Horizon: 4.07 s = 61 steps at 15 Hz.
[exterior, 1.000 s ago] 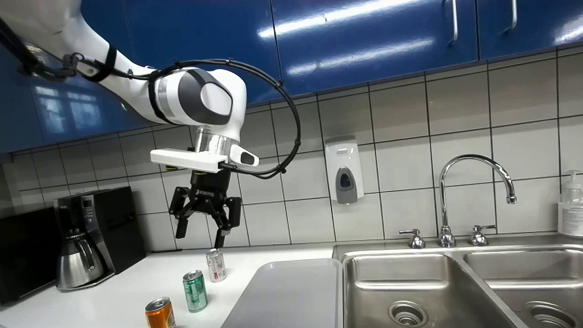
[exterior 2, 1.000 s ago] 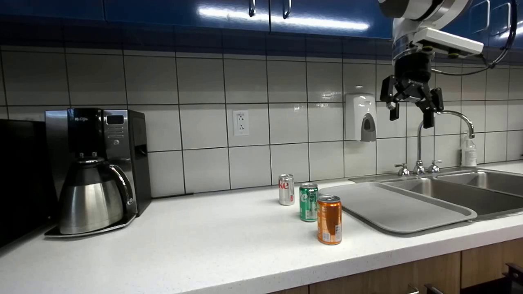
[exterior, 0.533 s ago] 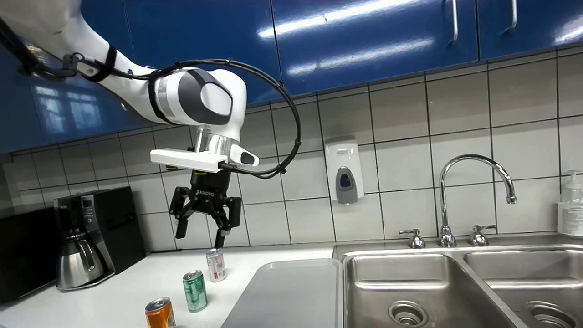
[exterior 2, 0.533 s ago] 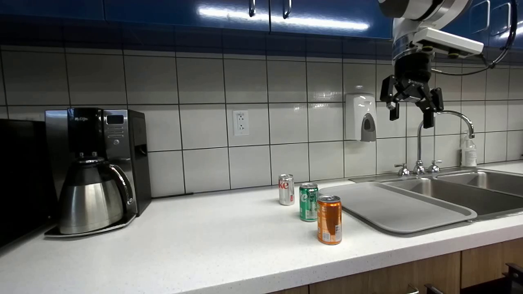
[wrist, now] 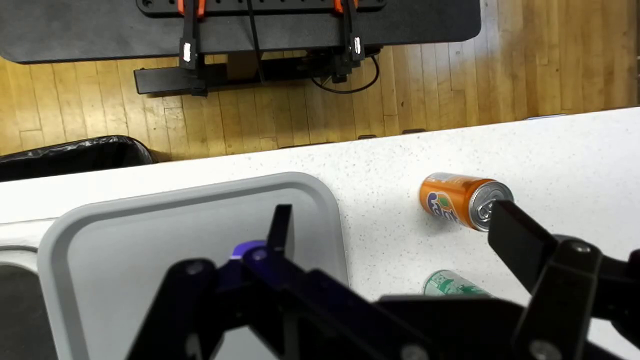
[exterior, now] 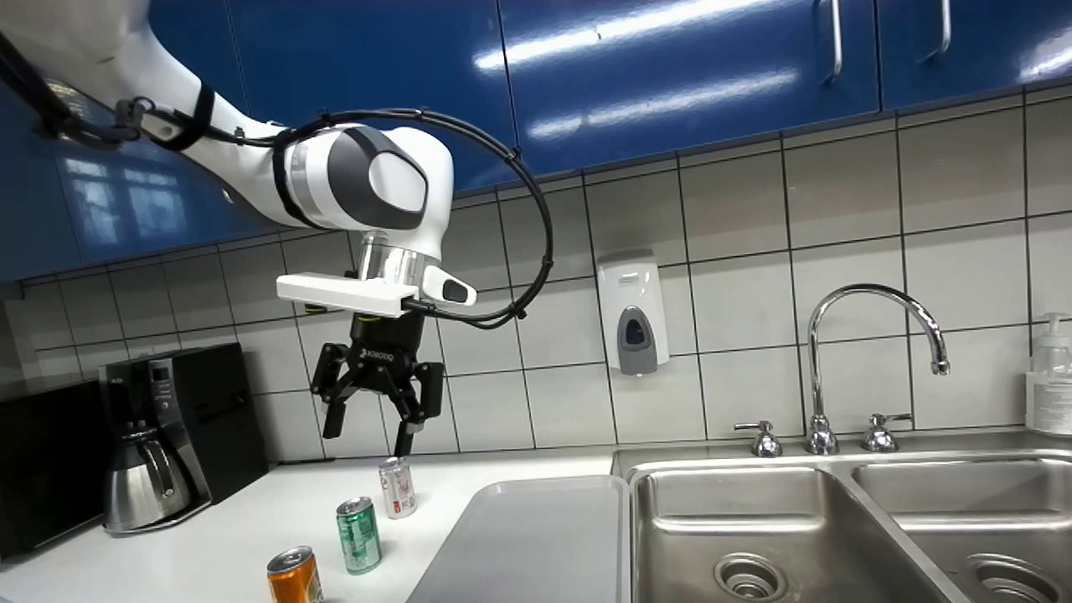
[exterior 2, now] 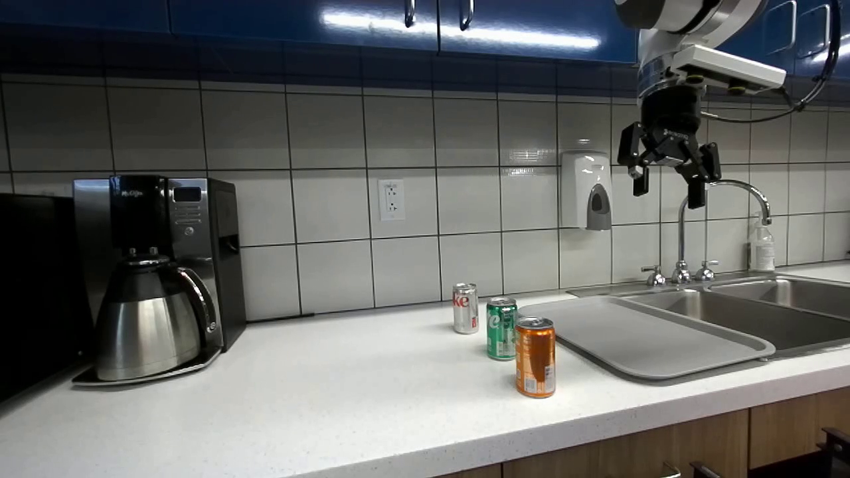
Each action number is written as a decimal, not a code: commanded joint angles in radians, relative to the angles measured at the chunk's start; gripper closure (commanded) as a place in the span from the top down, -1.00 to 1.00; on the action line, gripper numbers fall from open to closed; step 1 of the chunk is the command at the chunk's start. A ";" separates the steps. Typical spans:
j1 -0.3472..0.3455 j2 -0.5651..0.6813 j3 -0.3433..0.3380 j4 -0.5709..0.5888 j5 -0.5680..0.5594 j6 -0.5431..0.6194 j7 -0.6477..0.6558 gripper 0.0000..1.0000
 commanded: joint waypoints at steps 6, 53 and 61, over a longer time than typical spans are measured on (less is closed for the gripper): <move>-0.029 0.006 0.026 -0.006 -0.006 0.040 -0.047 1.00; 0.133 0.275 0.254 -0.008 -0.047 0.530 -0.218 1.00; 0.131 0.375 0.295 0.053 -0.128 0.557 -0.044 1.00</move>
